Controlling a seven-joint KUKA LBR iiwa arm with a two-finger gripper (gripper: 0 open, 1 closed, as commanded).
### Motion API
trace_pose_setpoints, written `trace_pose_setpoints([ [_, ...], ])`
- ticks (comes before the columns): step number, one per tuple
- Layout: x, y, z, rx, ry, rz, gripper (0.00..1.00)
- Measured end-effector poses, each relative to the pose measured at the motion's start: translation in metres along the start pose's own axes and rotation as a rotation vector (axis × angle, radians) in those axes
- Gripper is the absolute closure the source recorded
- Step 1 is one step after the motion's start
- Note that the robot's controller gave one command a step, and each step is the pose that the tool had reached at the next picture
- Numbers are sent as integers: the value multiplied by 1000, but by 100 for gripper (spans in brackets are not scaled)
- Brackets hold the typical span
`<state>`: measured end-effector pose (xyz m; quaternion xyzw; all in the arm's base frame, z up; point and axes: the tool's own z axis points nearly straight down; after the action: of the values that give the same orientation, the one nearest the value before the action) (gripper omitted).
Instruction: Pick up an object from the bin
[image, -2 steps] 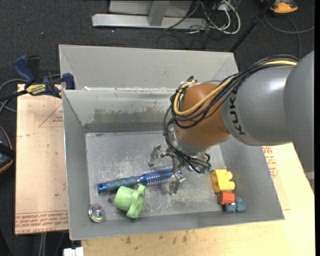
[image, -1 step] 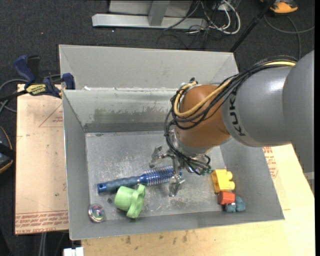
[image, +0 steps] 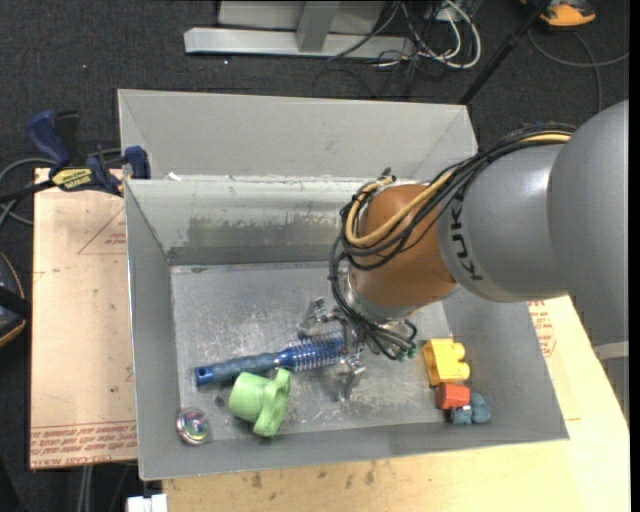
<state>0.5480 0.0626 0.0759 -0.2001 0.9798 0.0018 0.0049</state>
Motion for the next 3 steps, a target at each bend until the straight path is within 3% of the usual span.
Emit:
trace_pose_setpoints([
  [1,-2,0,-3,0,4,-1,0],
  [2,-5,0,-5,2,-3,0,100],
  [3,-6,0,-14,1,7,0,100],
])
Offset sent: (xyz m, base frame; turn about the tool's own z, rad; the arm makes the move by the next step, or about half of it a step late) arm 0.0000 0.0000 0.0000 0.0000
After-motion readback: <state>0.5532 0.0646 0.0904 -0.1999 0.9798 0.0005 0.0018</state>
